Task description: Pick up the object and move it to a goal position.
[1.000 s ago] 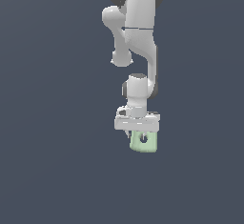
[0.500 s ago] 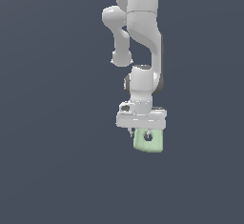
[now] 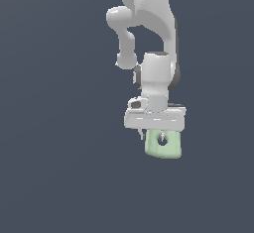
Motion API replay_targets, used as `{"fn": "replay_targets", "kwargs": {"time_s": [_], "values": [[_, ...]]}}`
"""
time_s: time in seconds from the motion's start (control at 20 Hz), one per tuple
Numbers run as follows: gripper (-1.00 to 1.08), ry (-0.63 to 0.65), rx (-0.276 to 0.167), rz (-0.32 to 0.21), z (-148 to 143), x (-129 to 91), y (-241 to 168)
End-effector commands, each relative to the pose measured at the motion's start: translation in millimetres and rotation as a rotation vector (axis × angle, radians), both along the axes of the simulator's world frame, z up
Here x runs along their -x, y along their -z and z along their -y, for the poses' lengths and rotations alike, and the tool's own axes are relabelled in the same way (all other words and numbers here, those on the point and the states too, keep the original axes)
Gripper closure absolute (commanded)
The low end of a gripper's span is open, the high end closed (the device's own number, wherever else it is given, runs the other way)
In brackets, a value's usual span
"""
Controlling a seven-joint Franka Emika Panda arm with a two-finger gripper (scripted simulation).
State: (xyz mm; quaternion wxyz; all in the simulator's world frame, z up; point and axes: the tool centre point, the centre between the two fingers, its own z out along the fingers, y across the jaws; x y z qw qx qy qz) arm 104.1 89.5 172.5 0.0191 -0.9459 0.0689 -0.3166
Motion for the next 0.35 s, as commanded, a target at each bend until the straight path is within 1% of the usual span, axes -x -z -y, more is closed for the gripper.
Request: {"fn": "replay_targets", "kwargs": {"time_s": [0.0,0.3], "values": [[1.08,0.001,0.001,-0.001,-1.8,-3.3,-10.2],[1.08,0.001,0.003,-0.001,-3.3,-6.9,-18.6]]}}
